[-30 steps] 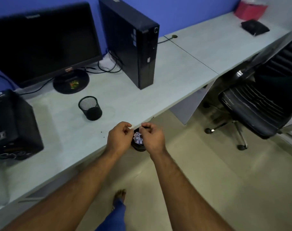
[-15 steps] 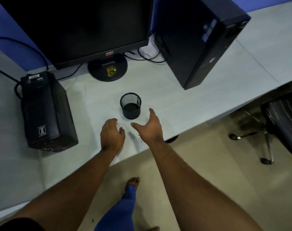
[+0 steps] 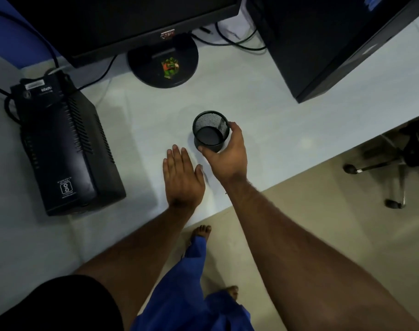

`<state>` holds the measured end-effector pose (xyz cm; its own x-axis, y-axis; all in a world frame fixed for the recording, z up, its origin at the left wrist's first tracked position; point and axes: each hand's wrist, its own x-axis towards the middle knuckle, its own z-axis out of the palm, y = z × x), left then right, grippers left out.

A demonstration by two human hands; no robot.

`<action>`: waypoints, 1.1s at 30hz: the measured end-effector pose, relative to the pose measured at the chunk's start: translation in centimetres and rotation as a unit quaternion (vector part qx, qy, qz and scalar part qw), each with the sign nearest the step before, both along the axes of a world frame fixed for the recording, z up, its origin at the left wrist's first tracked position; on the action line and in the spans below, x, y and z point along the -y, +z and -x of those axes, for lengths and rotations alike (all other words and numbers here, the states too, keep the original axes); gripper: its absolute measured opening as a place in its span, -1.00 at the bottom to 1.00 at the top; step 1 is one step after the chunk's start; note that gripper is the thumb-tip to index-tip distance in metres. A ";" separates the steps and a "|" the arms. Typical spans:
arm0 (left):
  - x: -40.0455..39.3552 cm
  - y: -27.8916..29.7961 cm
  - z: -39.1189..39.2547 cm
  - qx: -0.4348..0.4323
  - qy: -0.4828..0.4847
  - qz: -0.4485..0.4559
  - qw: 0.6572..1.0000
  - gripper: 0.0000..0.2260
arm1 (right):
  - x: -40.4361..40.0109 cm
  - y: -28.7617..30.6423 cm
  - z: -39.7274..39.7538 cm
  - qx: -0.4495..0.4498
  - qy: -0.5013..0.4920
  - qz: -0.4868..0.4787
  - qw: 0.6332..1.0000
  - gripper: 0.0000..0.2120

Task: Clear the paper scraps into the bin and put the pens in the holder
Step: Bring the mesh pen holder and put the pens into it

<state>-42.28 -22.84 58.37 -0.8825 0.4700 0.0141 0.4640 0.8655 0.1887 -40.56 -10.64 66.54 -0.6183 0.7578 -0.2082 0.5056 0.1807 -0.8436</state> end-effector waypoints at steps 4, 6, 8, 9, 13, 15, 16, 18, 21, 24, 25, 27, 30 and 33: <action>-0.2 0.0 0.1 -0.003 0.000 0.016 1.000 -0.43 | 0.1 0.3 -0.2 -0.002 -0.021 0.007 1.000 -0.20; -0.1 0.0 0.1 -0.003 -0.001 0.029 1.000 -0.43 | 0.2 0.8 -1.1 -0.012 -0.038 0.008 0.999 -0.24; -0.1 0.6 -0.1 0.005 0.004 0.029 1.000 -0.44 | 0.4 1.3 -2.8 -0.026 -0.050 0.016 0.998 -0.25; -0.3 0.8 -0.2 0.005 -0.005 0.030 1.000 -0.47 | 0.4 1.5 -3.7 -0.034 -0.056 0.016 0.998 -0.26; -3.2 2.2 -3.4 -0.004 -0.127 -0.050 0.991 -0.63 | -0.2 2.0 -8.6 -0.069 -0.138 -0.014 0.988 -0.29; -5.2 3.5 -6.9 0.035 -0.163 -0.120 0.979 -0.66 | -1.2 1.9 -12.5 -0.070 -0.201 -0.029 0.977 -0.29; -6.0 4.2 -8.7 0.056 -0.181 -0.149 0.971 -0.65 | -1.6 1.7 -14.8 -0.066 -0.230 -0.033 0.970 -0.30; -7.6 4.8 -13.1 0.096 -0.224 -0.186 0.952 -0.67 | -2.4 1.6 -20.4 -0.058 -0.282 -0.041 0.957 -0.29; -9.5 4.6 -20.4 0.169 -0.269 -0.197 0.927 -0.70 | -2.6 0.6 -29.9 -0.049 -0.344 -0.035 0.937 -0.24; -10.5 3.7 -27.8 0.278 -0.247 -0.188 0.909 -0.73 | -1.8 -1.6 -39.2 -0.034 -0.391 0.001 0.920 -0.18; -10.7 3.2 -30.8 0.312 -0.243 -0.170 0.903 -0.73 | -1.2 -2.4 -42.8 -0.036 -0.413 0.015 0.910 -0.16; -11.1 1.7 -35.7 0.366 -0.228 -0.137 0.892 -0.72 | -0.1 -4.3 -48.7 -0.041 -0.443 0.050 0.894 -0.13; -11.7 -2.2 -42.8 0.429 -0.213 -0.081 0.874 -0.72 | 1.9 -8.3 -56.2 -0.045 -0.489 0.100 0.866 -0.13; -11.9 -7.7 -49.1 0.459 -0.237 -0.021 0.856 -0.74 | 3.7 -13.6 -62.6 -0.060 -0.512 0.158 0.843 -0.29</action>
